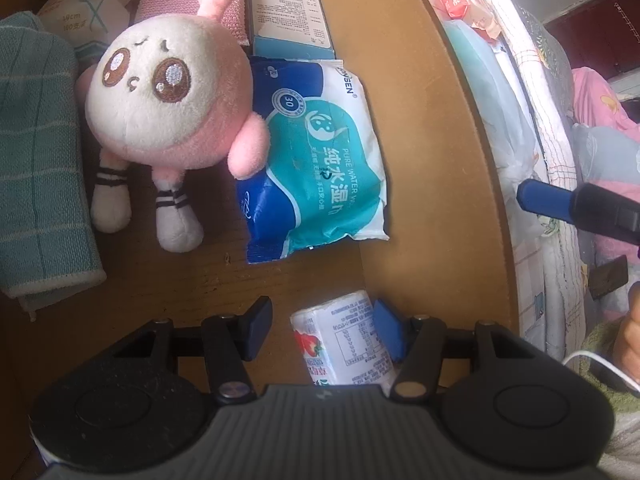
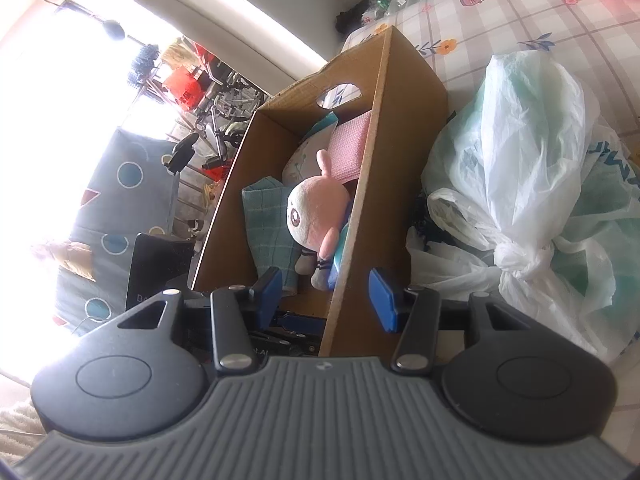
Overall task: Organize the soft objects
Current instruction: 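Move the left tool down to the yogurt cup inside the box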
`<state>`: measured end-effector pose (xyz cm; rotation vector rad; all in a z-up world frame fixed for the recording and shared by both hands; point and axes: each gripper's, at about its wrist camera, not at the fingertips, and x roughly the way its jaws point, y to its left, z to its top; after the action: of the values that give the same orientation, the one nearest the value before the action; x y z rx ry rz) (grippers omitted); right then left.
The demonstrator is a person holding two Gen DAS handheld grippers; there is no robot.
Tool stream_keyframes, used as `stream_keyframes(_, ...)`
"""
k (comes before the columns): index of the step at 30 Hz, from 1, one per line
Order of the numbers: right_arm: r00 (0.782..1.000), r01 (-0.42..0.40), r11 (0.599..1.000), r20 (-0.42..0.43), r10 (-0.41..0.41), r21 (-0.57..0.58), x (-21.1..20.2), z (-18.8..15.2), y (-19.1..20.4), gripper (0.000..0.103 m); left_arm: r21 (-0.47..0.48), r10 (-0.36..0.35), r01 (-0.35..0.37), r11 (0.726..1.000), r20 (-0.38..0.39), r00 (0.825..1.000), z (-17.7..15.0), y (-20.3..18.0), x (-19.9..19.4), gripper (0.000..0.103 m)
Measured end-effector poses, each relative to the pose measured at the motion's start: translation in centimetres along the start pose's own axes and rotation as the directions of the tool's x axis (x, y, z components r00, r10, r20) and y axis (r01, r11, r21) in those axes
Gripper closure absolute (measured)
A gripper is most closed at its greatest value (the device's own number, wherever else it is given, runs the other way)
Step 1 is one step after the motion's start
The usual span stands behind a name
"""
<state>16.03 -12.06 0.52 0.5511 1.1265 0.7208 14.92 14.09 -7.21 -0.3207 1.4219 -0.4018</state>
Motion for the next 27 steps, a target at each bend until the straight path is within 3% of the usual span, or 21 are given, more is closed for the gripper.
stream_keyframes(16,1.0,0.003,1.0,0.013,-0.004,0.023,-0.3,-0.5,-0.4,0.055,-0.01,0.037,-0.036,0.999,0.069,0.997,1.0,1.2,-0.4,0.043)
stream_keyframes(19,1.0,0.004,0.999,0.013,-0.004,0.033,-0.2,-0.4,-0.7,0.055,0.001,0.163,-0.163,0.987,0.039,0.986,1.1,1.5,0.5,0.059)
stream_keyframes(22,1.0,0.004,0.999,0.014,-0.005,0.041,0.0,-0.4,-0.9,0.055,-0.043,0.115,-0.113,0.993,0.036,0.993,1.1,2.0,-0.3,0.057)
stream_keyframes(27,1.0,0.001,0.999,0.017,-0.002,0.037,0.0,-0.1,-0.8,0.055,0.017,0.123,-0.124,0.992,0.068,0.99,0.8,0.5,-2.1,0.046)
